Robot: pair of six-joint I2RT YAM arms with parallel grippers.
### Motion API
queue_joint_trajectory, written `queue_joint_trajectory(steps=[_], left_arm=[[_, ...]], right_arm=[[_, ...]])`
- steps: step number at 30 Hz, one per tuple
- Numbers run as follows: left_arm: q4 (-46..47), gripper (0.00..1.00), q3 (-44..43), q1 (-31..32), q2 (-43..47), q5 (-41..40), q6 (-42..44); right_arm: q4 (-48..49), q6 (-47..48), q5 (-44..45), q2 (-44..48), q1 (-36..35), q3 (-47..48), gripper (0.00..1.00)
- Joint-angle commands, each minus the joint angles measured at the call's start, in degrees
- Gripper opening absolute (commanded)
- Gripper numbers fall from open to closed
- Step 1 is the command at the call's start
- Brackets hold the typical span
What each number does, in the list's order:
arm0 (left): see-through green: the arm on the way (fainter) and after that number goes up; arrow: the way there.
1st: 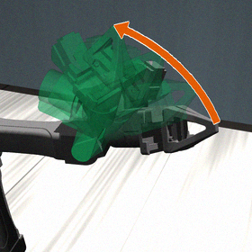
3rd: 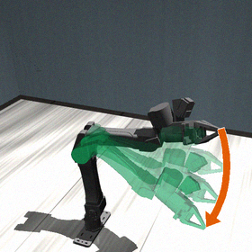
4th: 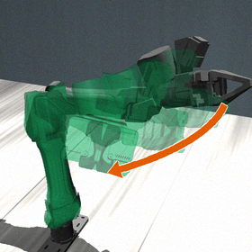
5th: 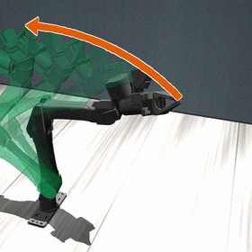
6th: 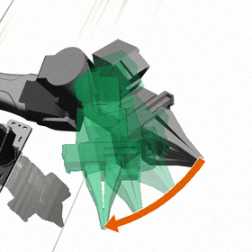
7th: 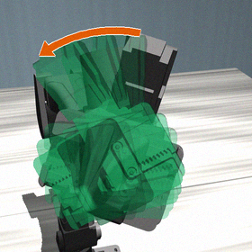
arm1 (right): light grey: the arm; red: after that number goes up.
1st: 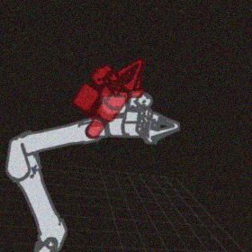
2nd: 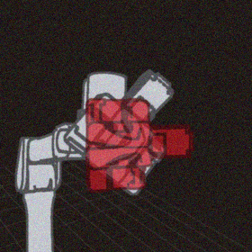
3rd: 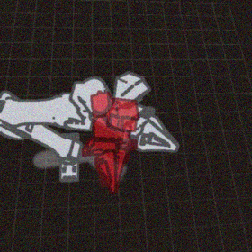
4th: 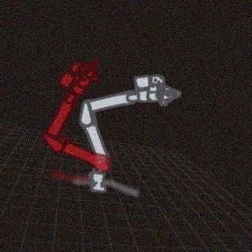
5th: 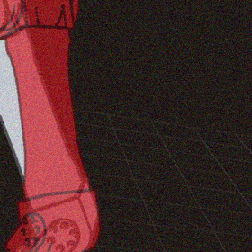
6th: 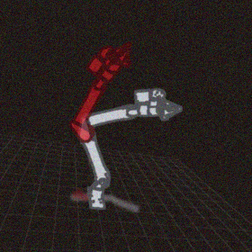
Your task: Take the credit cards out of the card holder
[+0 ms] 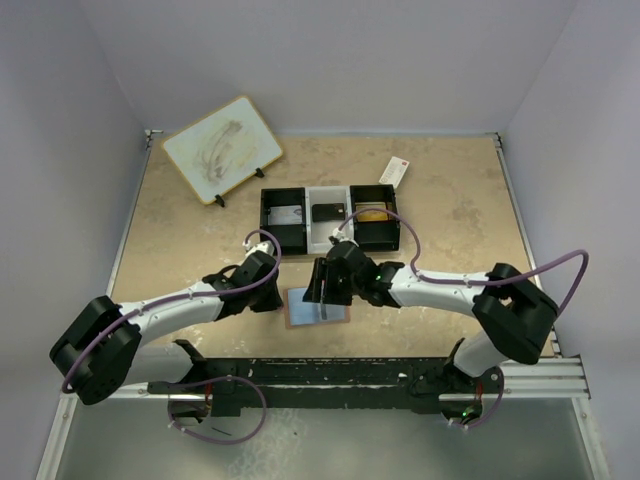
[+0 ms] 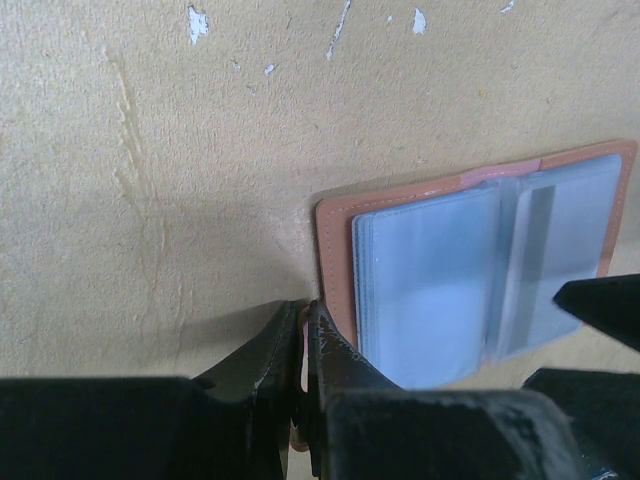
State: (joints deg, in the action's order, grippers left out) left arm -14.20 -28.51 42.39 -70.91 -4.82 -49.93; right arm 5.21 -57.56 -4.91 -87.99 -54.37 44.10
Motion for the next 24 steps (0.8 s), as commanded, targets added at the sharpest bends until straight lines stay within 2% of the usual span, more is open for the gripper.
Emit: queue_joint_trajectory(steps=[1,4,24], left_arm=[[-1.12,0.00,0.03,0.15,-0.50,-0.18,0.93],[-0.80,0.00,0.00,0.08,-0.97,0.04,0.98],[-0.57,0.00,-0.47,0.15,-1.59,0.58,1.12]], right_arm=[[-15.19,-0.09,12.82,3.84,0.06,4.25,0.61],[-18.21,-0.01,13.69,3.87,0.08,3.89,0.61],[-11.78,1.84,8.37,-2.15,-0.01,4.28,0.62]])
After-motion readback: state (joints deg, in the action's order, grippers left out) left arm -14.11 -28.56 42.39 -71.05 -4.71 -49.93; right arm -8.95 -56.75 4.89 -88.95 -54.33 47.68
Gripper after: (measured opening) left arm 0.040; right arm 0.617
